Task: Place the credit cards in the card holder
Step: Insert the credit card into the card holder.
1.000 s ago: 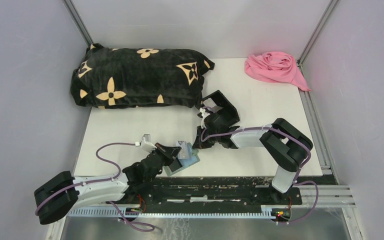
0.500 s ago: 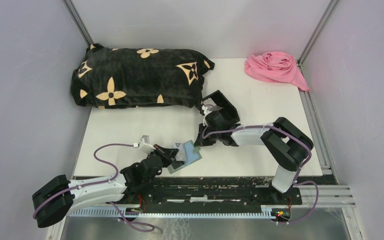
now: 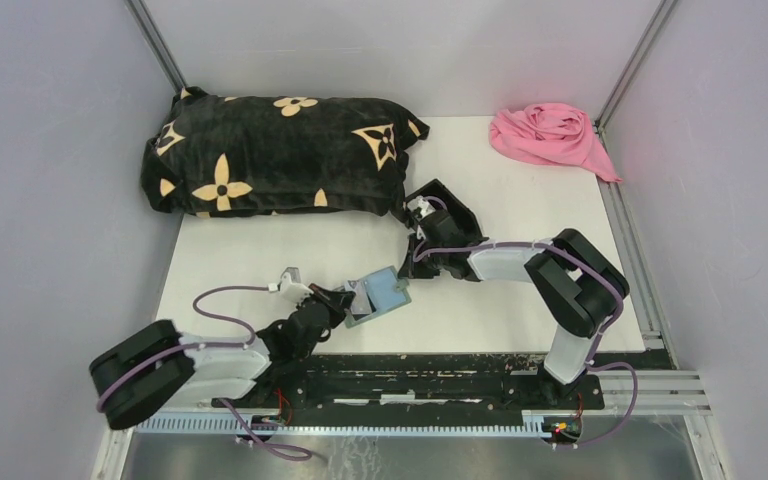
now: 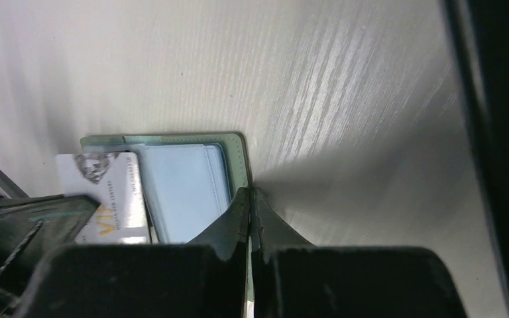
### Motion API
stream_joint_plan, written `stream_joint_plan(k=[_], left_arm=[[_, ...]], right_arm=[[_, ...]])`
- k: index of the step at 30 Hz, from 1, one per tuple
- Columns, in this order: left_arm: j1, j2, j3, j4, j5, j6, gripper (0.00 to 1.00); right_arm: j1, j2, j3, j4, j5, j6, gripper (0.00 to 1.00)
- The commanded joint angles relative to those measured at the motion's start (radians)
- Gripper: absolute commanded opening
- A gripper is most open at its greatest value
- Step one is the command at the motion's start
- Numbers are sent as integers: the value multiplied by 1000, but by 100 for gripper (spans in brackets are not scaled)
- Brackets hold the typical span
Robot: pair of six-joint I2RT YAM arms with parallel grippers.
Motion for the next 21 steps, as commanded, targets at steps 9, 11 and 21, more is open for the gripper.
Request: stream_joint_plan(k=[9, 11, 21], left_arm=[[214, 612, -27, 756, 335, 90, 3], [227, 705, -12, 871, 378, 78, 3], [242, 912, 12, 1168, 462, 76, 3]], right_arm=[[-86, 67, 13, -84, 67, -11, 1], [-88, 72, 13, -82, 59, -12, 1], [-84, 110, -26, -24, 34, 11, 1]])
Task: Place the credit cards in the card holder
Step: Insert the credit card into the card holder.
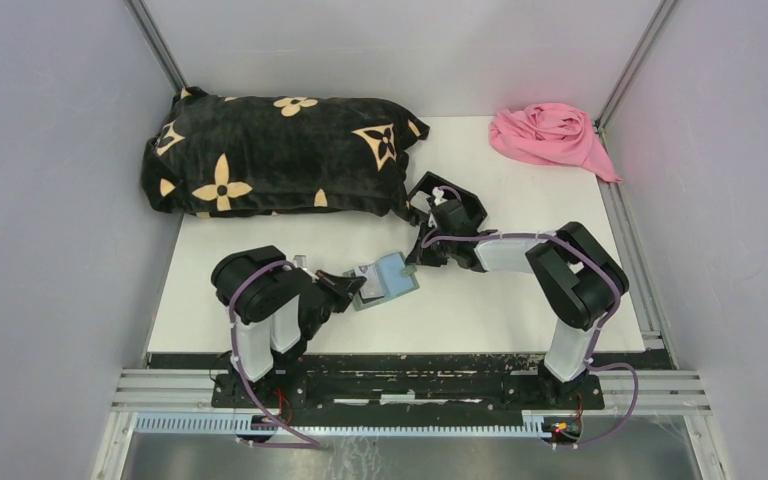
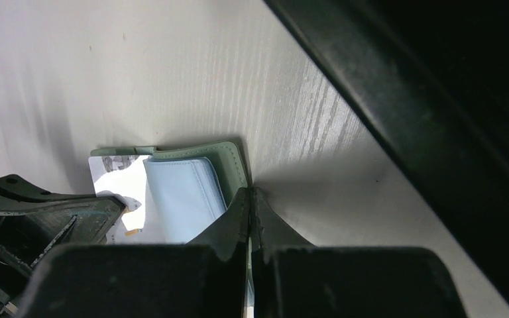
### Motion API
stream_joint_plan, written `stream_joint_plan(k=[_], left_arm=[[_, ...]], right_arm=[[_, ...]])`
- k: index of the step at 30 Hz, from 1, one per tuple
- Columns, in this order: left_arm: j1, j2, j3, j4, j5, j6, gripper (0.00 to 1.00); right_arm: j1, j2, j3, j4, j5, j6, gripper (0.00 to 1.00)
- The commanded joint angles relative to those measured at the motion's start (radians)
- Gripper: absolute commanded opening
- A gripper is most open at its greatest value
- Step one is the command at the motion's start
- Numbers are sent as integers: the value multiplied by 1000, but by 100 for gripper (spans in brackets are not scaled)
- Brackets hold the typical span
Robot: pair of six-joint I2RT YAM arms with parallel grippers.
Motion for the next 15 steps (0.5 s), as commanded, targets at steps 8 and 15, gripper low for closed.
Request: stream_joint_plan(k=[8, 15], left_arm=[[-11, -109, -34, 116, 118, 76, 3], [-35, -399, -43, -218, 47, 155, 3]], right_arm=[[13, 79, -68, -41, 62, 8, 1], [13, 79, -80, -18, 75, 38, 1]])
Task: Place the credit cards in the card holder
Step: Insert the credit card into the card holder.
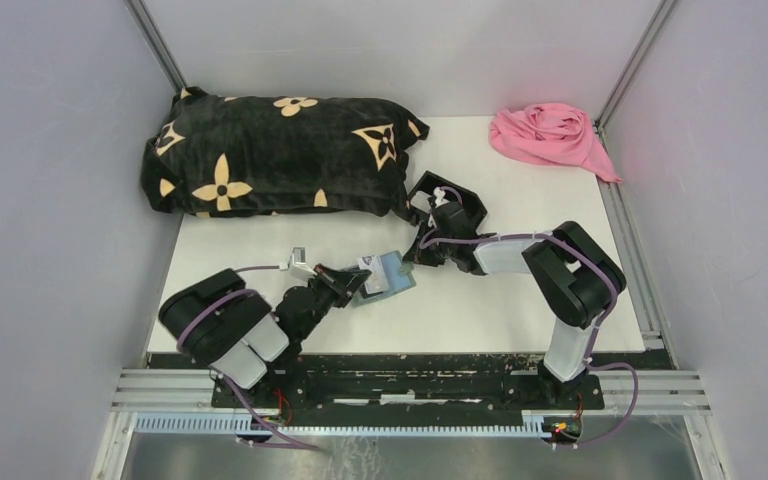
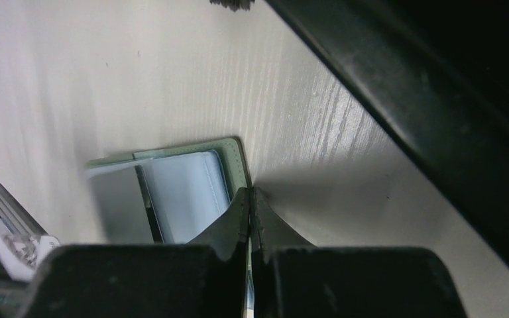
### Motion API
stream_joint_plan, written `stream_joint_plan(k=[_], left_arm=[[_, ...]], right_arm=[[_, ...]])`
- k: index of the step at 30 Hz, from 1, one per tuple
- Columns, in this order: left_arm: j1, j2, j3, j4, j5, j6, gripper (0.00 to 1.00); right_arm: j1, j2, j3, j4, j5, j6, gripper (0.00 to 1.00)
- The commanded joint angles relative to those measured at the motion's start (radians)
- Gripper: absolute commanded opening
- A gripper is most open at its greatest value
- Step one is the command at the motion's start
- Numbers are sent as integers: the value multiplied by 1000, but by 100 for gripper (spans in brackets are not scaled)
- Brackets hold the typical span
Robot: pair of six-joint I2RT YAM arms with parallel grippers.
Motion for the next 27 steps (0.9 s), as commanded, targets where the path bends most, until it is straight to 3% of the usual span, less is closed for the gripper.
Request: stream_joint_plan(k=[1, 11, 27], left_arm=[[-27, -140, -1, -173, -12, 111, 3], [-38, -81, -18, -161, -51, 103, 3], [-45, 281, -27, 268, -94, -14, 3]], right_arm=[[13, 66, -57, -110, 71, 2, 1], [14, 58, -65, -105, 79, 21, 1], [17, 49, -79, -103, 84, 25, 1]])
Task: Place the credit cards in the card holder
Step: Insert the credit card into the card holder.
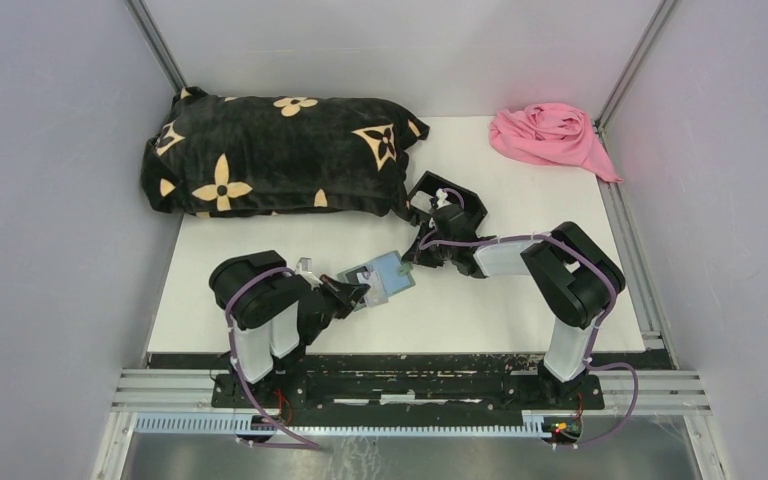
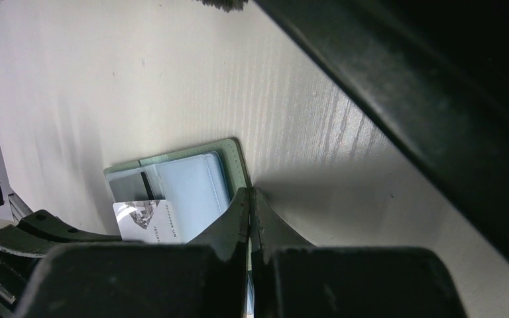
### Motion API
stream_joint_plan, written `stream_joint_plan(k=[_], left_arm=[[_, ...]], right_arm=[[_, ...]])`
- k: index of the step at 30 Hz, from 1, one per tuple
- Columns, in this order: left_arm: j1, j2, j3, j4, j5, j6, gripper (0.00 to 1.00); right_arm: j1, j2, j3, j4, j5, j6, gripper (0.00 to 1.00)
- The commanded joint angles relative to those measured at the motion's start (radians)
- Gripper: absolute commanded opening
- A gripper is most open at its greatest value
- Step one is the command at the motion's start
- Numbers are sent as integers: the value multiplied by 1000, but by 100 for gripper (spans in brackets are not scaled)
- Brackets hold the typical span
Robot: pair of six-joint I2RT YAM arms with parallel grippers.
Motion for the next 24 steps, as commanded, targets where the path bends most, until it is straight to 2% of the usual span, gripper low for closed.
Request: stream_joint_plan(k=[1, 24], left_arm=[[-3, 44, -27, 185, -38, -35, 3], [-4, 24, 13, 156, -139, -11, 3]], right_arm=[[9, 47, -54, -158, 68, -30, 1], [16, 62, -72, -138, 68, -26, 1]])
